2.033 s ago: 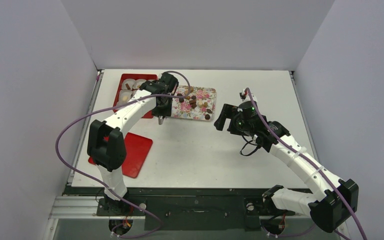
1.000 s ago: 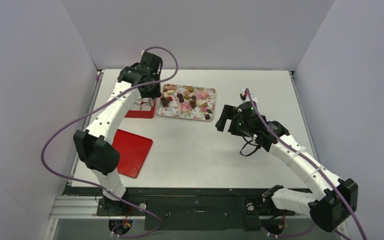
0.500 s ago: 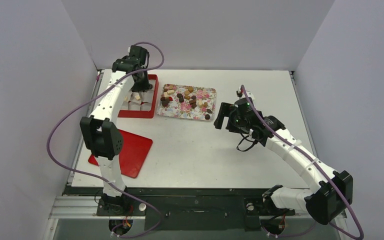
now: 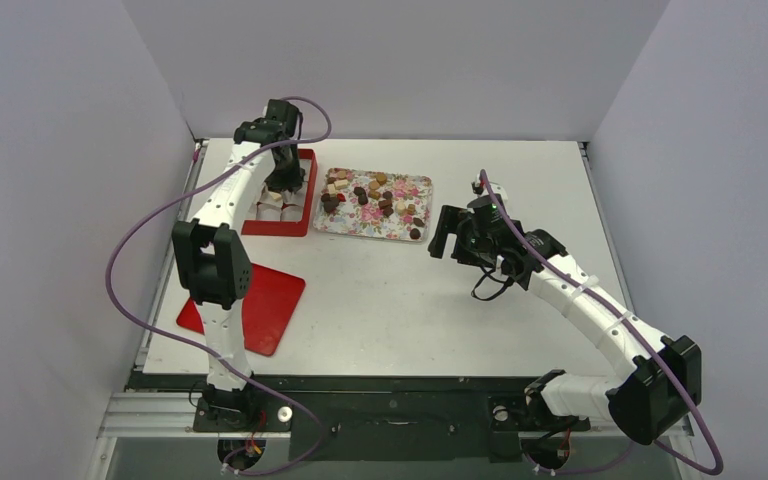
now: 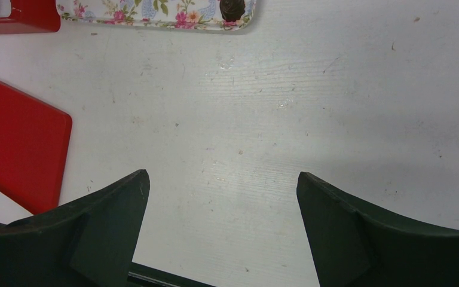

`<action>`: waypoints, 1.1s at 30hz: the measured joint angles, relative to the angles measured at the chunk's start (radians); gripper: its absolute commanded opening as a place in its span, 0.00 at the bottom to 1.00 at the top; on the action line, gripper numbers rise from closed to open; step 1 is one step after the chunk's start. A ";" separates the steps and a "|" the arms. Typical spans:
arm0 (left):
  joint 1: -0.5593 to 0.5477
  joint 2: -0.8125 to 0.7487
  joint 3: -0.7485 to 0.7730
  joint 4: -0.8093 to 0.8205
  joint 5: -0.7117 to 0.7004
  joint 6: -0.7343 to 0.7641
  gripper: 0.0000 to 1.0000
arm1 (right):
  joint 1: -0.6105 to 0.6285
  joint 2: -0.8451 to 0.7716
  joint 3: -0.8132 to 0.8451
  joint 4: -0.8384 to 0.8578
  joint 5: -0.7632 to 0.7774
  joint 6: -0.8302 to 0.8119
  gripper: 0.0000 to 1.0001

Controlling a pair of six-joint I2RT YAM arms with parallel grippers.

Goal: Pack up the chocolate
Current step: Place the fake chocolate in the packing box.

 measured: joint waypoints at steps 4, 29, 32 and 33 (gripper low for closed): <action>0.000 0.000 -0.003 0.006 0.004 0.000 0.22 | 0.000 0.000 0.000 0.000 0.000 0.000 0.89; 0.000 0.002 0.069 0.005 0.006 0.007 0.50 | 0.000 0.000 0.000 0.001 0.000 0.000 0.89; 0.000 0.002 0.131 0.001 0.001 0.007 0.50 | 0.000 0.000 0.000 0.001 0.000 0.000 0.89; 0.000 0.002 0.141 0.000 -0.001 0.006 0.50 | 0.000 0.000 0.000 0.001 0.000 0.001 0.89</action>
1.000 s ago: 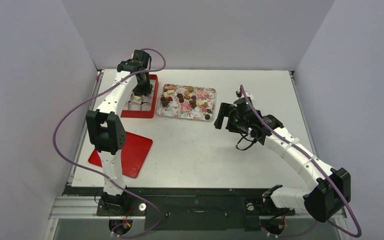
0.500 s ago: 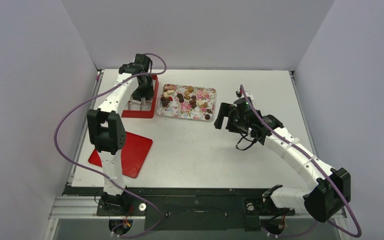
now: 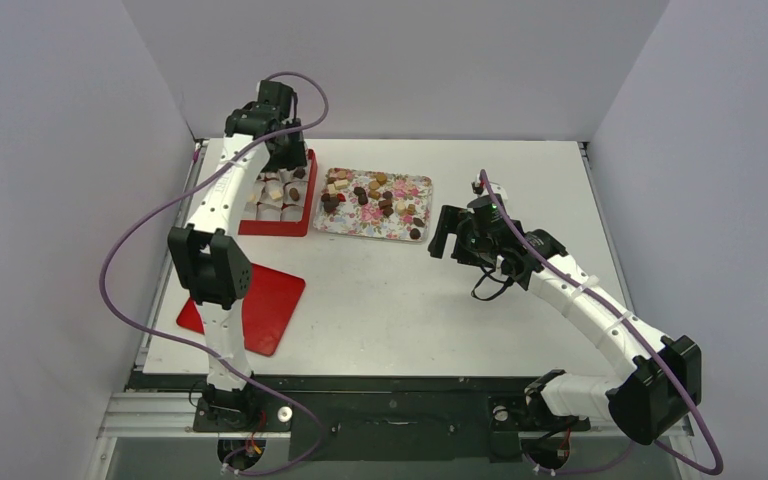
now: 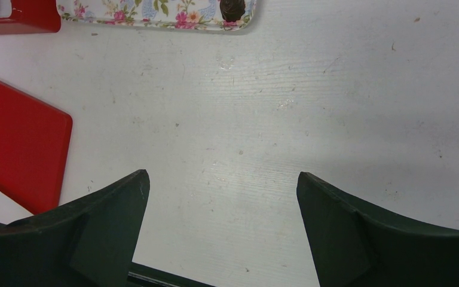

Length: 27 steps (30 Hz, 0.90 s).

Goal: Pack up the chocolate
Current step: Place the fake chocolate in the packing box.

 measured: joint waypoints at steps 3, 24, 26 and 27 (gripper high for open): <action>-0.002 -0.001 0.009 -0.005 -0.003 0.000 0.49 | 0.000 0.000 0.000 0.000 0.000 0.000 0.89; -0.324 -0.203 -0.302 0.006 -0.043 -0.055 0.46 | -0.006 -0.143 -0.037 -0.025 0.064 0.039 0.89; -0.328 -0.203 -0.303 0.009 -0.048 -0.060 0.46 | -0.006 -0.157 -0.043 -0.032 0.072 0.045 0.89; -0.334 -0.203 -0.303 0.011 -0.051 -0.062 0.46 | -0.007 -0.164 -0.047 -0.035 0.077 0.047 0.89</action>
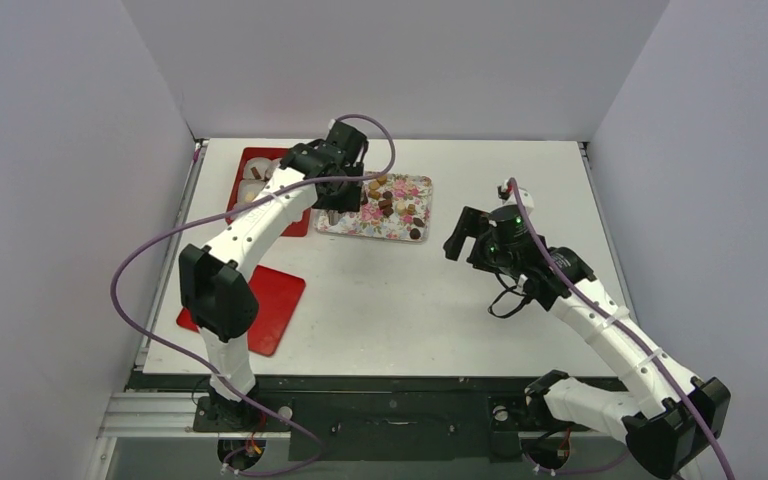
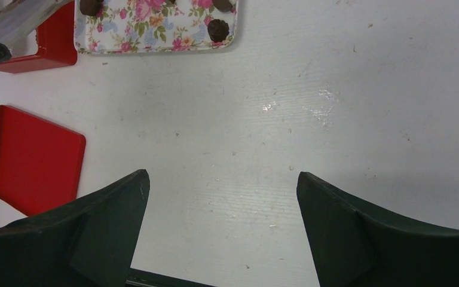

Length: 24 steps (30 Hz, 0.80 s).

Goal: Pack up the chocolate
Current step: Pick up the fake chocolate from the plate.

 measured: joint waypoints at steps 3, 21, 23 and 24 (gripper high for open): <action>-0.024 0.000 0.000 0.004 -0.004 -0.009 0.46 | -0.002 -0.020 -0.011 -0.002 0.009 0.009 0.89; -0.192 0.191 0.187 0.027 -0.002 -0.027 0.41 | -0.026 -0.082 -0.038 -0.029 0.066 0.035 0.89; -0.199 0.219 0.215 0.026 -0.002 -0.027 0.40 | -0.026 -0.083 -0.044 -0.030 0.066 0.037 0.89; -0.202 0.235 0.231 0.027 -0.002 -0.027 0.40 | -0.026 -0.083 -0.047 -0.031 0.066 0.039 0.89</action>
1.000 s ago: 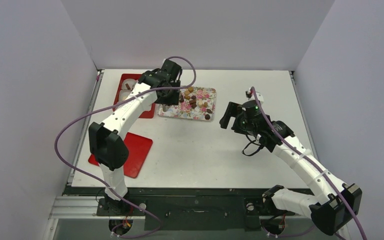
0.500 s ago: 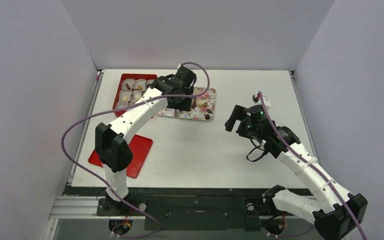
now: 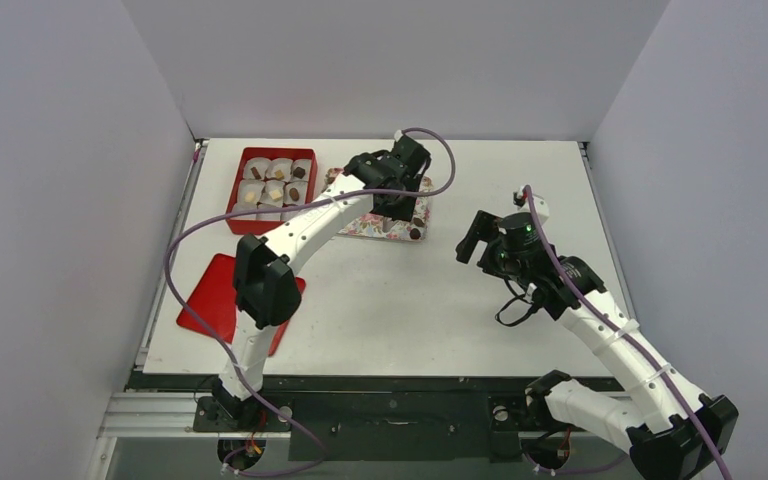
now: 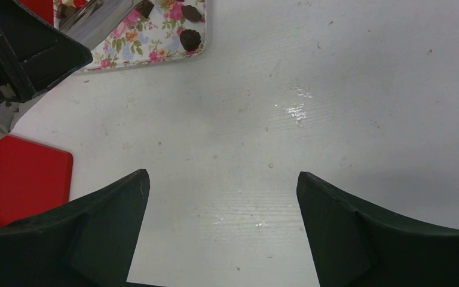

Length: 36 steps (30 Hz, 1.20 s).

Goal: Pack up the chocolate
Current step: Pick up the fake chocolate from the plate.

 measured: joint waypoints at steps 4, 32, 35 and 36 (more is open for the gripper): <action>-0.010 0.039 0.034 0.001 0.000 0.002 0.39 | 0.000 -0.002 -0.004 -0.003 0.001 0.002 0.89; -0.016 0.100 0.077 -0.002 0.017 0.011 0.31 | 0.000 -0.014 -0.036 -0.008 0.004 0.024 0.89; -0.016 0.105 0.077 -0.002 0.016 0.011 0.31 | 0.000 -0.014 -0.040 -0.007 0.004 0.024 0.89; -0.016 0.106 0.077 -0.002 0.016 0.011 0.30 | 0.000 -0.015 -0.042 -0.007 0.004 0.024 0.89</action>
